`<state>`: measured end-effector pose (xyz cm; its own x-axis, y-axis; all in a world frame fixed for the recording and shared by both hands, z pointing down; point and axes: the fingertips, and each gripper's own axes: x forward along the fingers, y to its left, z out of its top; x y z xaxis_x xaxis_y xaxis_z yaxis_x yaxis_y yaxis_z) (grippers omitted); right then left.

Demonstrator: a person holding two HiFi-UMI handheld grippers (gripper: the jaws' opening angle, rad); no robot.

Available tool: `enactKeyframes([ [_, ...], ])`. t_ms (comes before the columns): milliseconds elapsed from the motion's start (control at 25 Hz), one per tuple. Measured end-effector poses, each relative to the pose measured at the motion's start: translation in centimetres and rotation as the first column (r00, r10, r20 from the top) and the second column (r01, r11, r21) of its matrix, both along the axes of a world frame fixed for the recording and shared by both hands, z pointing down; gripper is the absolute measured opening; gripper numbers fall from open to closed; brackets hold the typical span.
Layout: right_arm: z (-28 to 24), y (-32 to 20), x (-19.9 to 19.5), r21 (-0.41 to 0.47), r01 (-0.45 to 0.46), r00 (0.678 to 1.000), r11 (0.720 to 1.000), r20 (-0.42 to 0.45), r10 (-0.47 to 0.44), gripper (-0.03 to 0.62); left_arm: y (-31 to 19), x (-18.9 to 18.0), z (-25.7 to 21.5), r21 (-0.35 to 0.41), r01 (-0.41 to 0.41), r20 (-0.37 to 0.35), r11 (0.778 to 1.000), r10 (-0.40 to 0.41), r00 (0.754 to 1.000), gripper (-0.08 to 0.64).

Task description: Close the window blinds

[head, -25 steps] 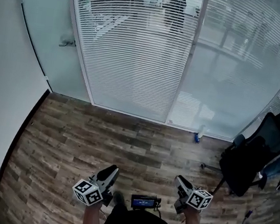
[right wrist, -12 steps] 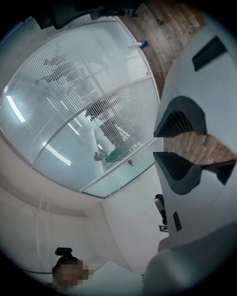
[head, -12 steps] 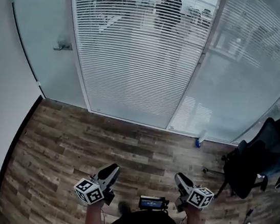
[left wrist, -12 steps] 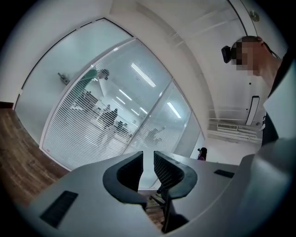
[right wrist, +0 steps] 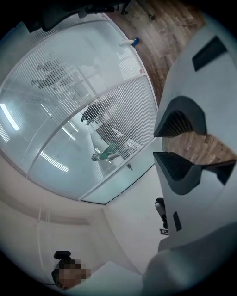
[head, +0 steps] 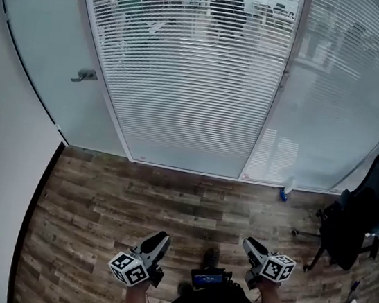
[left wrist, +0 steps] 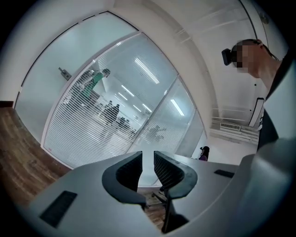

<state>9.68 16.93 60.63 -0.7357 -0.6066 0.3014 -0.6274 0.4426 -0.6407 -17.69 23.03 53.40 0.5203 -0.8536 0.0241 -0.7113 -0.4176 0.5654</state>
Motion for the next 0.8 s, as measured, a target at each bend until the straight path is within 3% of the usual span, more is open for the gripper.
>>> enactKeyframes([
  [280,0.8,-10.4,-4.5,0.005,0.086,0.994,0.996,0.073,-0.086,0.081,-7.7,-2.3,-0.3,-0.014,0.055,0.045,0.998,-0.054,0.998,0.083],
  [520,-2.6,-20.2,-6.8,0.086,0.156,0.979,0.984,0.117,-0.166,0.081,-16.3,-1.2,-3.0,0.009,0.055,0.109,0.998,-0.056,0.993,0.083],
  [800,-2.6,-25.6,-5.5,0.089,0.162,0.981,0.983,0.098,-0.17,0.081,-22.2,0.5,-2.8,-0.011,0.028,0.136,1.0,-0.026,0.99,0.083],
])
